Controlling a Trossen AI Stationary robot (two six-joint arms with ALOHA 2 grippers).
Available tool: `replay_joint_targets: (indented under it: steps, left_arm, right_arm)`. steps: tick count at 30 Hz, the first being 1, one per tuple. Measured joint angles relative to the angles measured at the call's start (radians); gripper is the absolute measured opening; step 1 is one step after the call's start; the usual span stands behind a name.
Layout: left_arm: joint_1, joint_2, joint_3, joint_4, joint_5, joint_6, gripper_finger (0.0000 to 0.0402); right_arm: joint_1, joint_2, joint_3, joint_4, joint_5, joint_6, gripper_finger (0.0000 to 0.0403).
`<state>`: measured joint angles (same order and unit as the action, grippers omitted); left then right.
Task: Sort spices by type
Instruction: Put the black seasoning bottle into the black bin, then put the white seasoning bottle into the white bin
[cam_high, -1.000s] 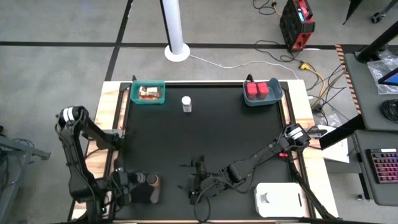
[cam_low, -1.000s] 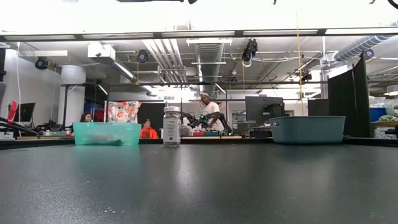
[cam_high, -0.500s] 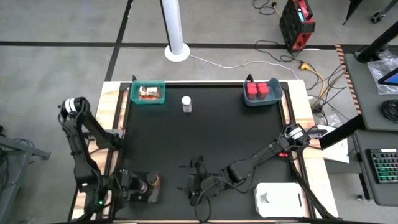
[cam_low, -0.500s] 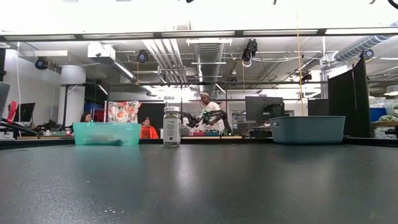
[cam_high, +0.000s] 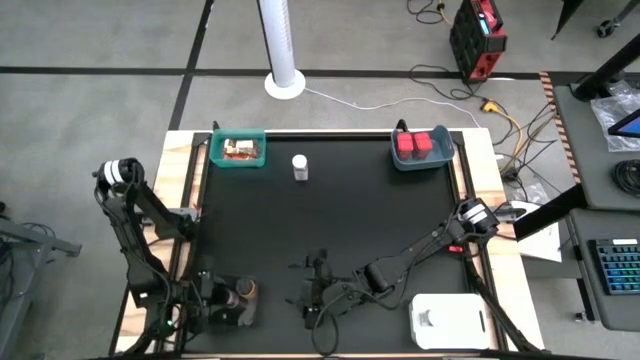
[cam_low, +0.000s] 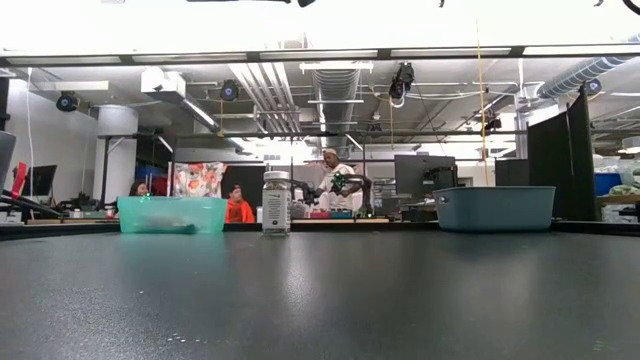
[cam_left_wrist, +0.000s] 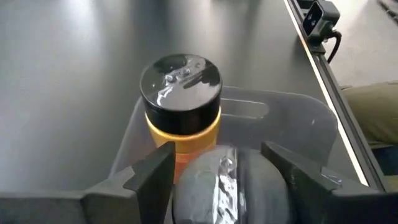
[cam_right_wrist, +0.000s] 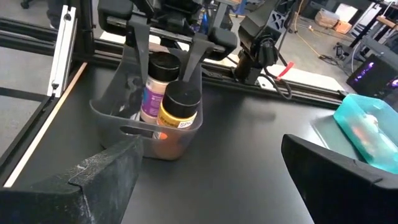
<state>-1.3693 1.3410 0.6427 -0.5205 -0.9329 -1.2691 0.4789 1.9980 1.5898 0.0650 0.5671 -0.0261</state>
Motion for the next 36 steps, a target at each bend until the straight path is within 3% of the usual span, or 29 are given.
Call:
replay_joint_targets:
  steps: [11, 22, 28, 36]
  left_arm:
    - [0.0, 0.001, -0.008, 0.082, -0.001, 0.022, 0.0229]
    - [0.0, 0.0, 0.138, -0.201, -0.004, 0.005, 0.0231]
    - [0.001, -0.001, 0.255, -0.349, -0.124, 0.023, 0.0231]
    - [0.023, -0.001, 0.435, -0.37, -0.29, 0.233, 0.0231]
  right_arm:
    - [0.0, 0.0, 0.0, 0.0, 0.0, 0.0, 0.0375]
    - [0.0, 0.0, 0.0, 0.0, 0.001, -0.007, 0.0375]
    - [0.001, -0.034, 0.0, 0.0, 0.001, -0.061, 0.0375]
    - [0.01, -0.08, -0.031, 0.003, 0.009, -0.148, 0.0375]
